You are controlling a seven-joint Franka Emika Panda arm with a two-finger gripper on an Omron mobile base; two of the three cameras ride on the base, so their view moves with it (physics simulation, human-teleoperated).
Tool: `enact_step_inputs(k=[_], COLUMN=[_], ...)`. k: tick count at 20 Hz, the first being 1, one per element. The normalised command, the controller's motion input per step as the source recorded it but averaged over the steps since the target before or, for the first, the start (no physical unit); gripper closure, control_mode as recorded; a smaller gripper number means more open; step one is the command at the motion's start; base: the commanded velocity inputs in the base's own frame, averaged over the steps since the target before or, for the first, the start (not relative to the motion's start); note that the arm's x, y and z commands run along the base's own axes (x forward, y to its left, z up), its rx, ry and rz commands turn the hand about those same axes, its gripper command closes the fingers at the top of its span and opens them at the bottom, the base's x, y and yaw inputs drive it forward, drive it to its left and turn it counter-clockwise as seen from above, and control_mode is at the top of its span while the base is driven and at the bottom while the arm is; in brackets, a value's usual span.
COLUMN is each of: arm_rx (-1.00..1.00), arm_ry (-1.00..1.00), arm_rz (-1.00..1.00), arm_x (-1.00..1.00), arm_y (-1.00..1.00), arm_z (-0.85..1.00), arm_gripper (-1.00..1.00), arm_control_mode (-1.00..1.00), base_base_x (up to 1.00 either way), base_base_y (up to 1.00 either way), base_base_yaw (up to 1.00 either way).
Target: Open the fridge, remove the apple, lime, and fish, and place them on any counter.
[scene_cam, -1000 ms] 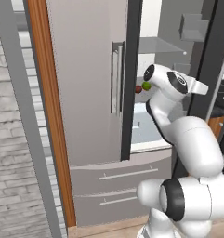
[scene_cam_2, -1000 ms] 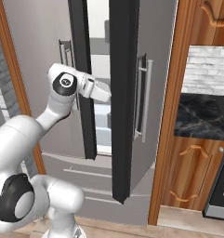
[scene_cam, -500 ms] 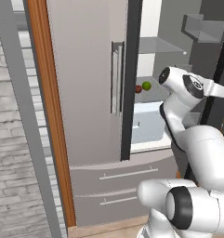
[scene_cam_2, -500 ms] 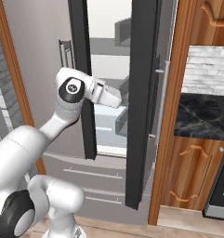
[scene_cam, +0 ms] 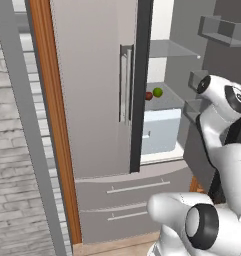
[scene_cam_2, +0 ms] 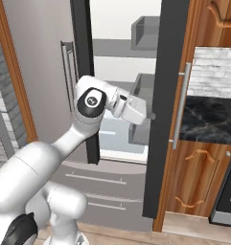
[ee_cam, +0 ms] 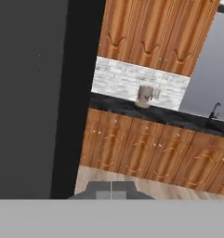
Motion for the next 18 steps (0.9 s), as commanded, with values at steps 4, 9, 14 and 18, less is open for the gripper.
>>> enact_step_inputs(k=[4,9,14,18], arm_rx=[-0.07,0.04,0.11,0.05], arm_ry=[-0.29,0.01,0.31,0.30], arm_rz=[0.17,0.46,0.72,0.56], arm_x=[-0.24,0.00,0.01,0.28], arm_y=[0.93,1.00,0.87,0.58], arm_z=[0.28,0.21,0.01,0.00], arm_gripper=[1.00,1.00,1.00,1.00], arm_control_mode=[-1.00,-1.00,-1.00,-1.00], base_base_x=[0.00,0.00,0.00,0.00], base_base_y=[0.00,0.00,0.00,0.00], base_base_yaw=[0.00,0.00,0.00,0.00])
